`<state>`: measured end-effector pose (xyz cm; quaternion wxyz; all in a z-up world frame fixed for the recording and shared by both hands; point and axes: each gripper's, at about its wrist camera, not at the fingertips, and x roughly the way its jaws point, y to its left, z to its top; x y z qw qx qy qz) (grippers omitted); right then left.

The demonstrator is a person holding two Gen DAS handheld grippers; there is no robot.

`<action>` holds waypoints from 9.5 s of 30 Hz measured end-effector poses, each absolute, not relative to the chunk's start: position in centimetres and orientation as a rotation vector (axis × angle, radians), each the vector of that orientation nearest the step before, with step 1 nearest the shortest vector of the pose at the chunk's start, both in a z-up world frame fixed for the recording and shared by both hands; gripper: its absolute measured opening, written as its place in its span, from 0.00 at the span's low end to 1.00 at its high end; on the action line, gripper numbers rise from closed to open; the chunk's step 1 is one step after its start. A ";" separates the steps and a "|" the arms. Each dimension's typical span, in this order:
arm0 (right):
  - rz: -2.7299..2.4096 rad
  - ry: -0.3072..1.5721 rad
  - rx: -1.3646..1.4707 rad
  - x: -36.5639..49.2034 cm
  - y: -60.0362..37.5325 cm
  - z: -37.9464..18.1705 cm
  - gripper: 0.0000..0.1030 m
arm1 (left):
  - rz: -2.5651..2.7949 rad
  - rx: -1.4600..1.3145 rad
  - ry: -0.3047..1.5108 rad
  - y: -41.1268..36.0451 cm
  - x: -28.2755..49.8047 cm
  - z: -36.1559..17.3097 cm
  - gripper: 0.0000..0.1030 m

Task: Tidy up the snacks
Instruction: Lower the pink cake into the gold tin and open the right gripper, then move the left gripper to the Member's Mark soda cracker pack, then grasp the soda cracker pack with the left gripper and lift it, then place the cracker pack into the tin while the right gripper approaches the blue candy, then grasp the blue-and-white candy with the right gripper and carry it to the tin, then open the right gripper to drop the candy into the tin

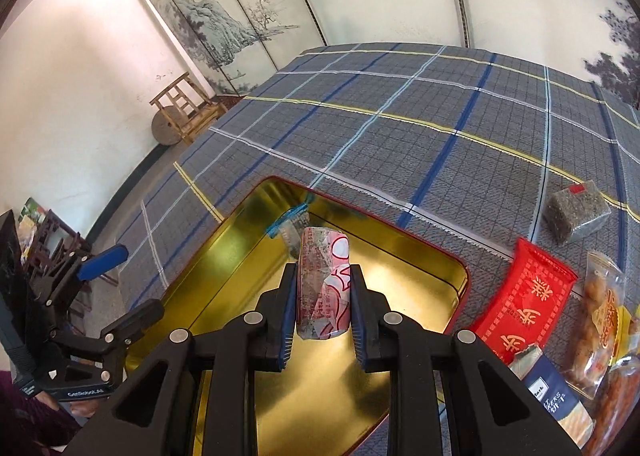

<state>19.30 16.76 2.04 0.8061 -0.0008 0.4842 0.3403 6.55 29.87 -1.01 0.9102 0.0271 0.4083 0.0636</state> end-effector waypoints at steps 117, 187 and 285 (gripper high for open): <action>0.208 0.776 0.289 5.5 -16.7 1.5 0.80 | -0.085 -0.015 1.249 3.2 17.7 -6.1 0.48; 0.016 0.840 -0.057 6.6 -10.4 3.6 0.81 | -0.171 -0.024 0.918 17.1 5.0 3.1 0.12; 0.589 0.702 0.004 9.2 11.7 6.9 0.52 | -0.009 0.011 0.768 27.5 -2.3 2.0 0.99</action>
